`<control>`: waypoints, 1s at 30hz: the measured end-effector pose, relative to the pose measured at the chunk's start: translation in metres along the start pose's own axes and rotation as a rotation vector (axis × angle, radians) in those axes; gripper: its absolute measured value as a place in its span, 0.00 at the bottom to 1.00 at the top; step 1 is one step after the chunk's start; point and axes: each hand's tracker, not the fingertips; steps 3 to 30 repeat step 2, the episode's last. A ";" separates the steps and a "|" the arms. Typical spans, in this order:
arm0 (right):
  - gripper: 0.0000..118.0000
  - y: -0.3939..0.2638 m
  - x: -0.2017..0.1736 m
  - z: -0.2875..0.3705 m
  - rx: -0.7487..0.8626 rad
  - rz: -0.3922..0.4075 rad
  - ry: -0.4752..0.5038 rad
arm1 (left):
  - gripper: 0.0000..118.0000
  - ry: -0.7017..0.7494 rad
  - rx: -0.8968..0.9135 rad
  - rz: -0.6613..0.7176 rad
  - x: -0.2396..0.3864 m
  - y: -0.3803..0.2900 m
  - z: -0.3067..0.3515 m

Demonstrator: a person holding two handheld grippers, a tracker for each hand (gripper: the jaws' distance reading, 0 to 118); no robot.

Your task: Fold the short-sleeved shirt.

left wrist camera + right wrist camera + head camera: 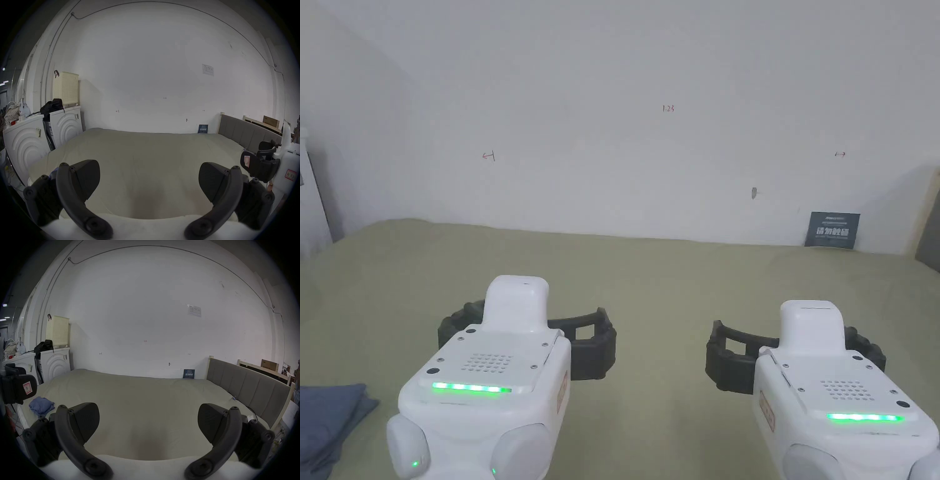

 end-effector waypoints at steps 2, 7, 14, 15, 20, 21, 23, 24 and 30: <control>1.00 0.003 -0.001 -0.001 0.014 0.005 -0.014 | 1.00 -0.001 0.037 -0.001 -0.001 0.001 -0.001; 1.00 0.003 -0.001 -0.001 0.014 0.005 -0.014 | 1.00 -0.001 0.037 -0.001 -0.001 0.001 -0.001; 1.00 0.003 -0.001 -0.001 0.014 0.005 -0.014 | 1.00 -0.001 0.037 -0.001 -0.001 0.001 -0.001; 1.00 0.003 -0.001 -0.001 0.014 0.005 -0.014 | 1.00 -0.001 0.037 -0.001 -0.001 0.001 -0.001; 1.00 0.003 -0.001 -0.001 0.014 0.005 -0.014 | 1.00 -0.001 0.037 -0.001 -0.001 0.001 -0.001; 1.00 0.003 -0.001 -0.001 0.014 0.005 -0.014 | 1.00 -0.001 0.037 -0.001 -0.001 0.001 -0.001; 1.00 0.003 -0.001 -0.001 0.014 0.005 -0.014 | 1.00 -0.001 0.037 -0.001 -0.001 0.001 -0.001; 1.00 0.003 -0.001 -0.001 0.014 0.005 -0.014 | 1.00 -0.001 0.037 -0.001 -0.001 0.001 -0.001; 1.00 0.003 -0.001 -0.001 0.014 0.005 -0.014 | 1.00 -0.001 0.037 -0.001 -0.001 0.001 -0.001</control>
